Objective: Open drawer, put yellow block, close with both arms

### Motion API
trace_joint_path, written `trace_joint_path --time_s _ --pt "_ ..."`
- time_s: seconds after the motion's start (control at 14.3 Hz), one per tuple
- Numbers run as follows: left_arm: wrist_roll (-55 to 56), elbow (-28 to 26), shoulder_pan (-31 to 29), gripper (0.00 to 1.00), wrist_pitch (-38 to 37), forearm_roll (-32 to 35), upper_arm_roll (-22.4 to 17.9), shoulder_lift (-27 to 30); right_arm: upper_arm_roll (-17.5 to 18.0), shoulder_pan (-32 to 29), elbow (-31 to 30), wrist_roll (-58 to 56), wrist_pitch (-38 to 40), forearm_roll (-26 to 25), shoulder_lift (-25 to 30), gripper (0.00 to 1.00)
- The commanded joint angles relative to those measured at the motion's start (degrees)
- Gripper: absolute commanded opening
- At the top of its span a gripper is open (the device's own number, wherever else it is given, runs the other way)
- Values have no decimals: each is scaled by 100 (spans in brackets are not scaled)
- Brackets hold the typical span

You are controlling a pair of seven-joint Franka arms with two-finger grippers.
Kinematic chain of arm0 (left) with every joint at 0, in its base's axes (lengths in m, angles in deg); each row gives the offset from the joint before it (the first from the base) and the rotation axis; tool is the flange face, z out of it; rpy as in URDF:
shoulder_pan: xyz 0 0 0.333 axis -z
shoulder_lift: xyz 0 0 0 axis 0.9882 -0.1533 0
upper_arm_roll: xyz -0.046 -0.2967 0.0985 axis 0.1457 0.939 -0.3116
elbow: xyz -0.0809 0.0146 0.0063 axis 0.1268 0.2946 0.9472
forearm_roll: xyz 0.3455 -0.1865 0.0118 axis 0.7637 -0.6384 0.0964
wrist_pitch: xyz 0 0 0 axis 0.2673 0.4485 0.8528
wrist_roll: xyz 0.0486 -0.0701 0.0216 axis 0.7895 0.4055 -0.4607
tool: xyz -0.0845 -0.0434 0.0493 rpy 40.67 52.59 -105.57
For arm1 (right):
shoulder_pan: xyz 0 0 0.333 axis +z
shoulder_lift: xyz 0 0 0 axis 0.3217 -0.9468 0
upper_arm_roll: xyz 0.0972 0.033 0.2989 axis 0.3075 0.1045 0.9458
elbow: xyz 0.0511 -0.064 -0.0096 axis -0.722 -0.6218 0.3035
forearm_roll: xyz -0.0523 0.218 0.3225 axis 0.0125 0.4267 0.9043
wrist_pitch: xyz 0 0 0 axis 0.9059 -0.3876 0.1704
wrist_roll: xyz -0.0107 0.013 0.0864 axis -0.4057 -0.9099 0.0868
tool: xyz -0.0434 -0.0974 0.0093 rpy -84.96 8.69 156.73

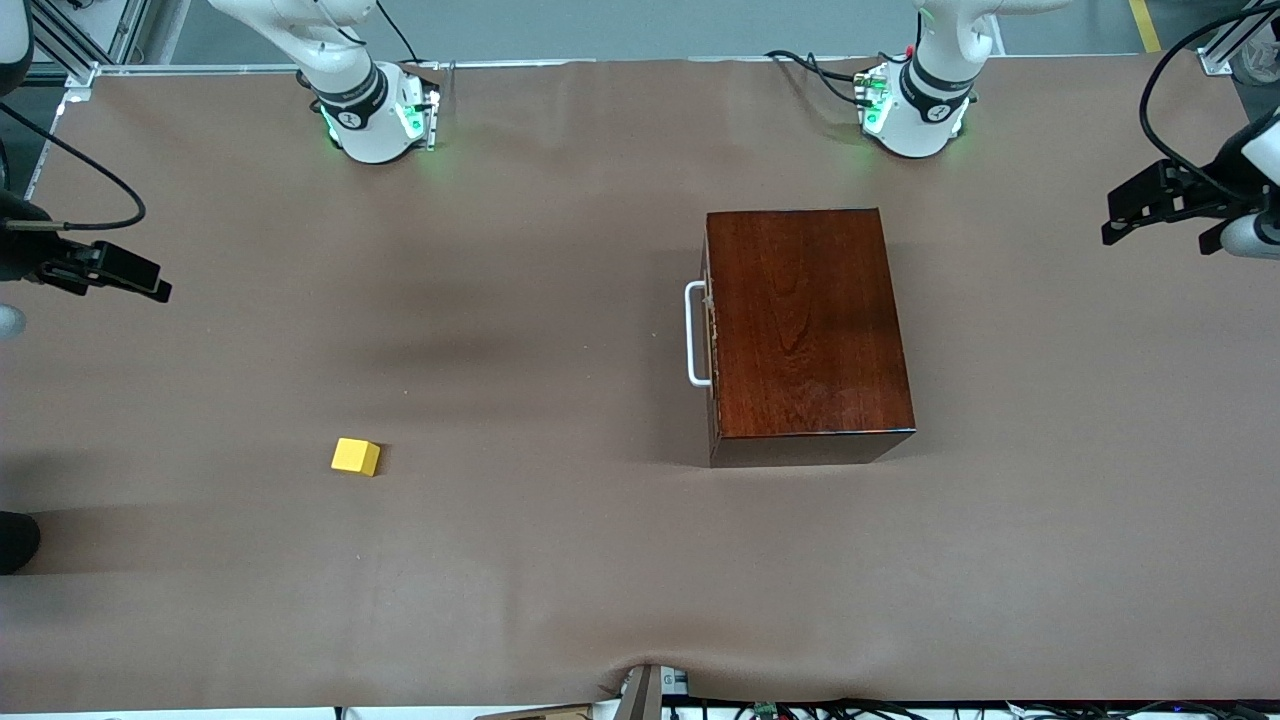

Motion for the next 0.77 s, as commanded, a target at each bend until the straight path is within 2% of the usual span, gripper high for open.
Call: trace_joint_path --time_s 0.0,0.28,0.42,0.7 --pt "37 -35 -196 100 -70 -112 222 105 66 -126 98 11 70 57 -29 100" --pt "-34 -8 -170 100 -53 -60 240 -78 58 -144 98 11 79 49 -29 100" --pt "36 -8 -161 100 366 -15 240 -271 66 -187 98 11 79 57 -29 100" --pt "895 -8 -73 100 1080 -524 284 -685 66 -249 98 11 79 57 -29 100"
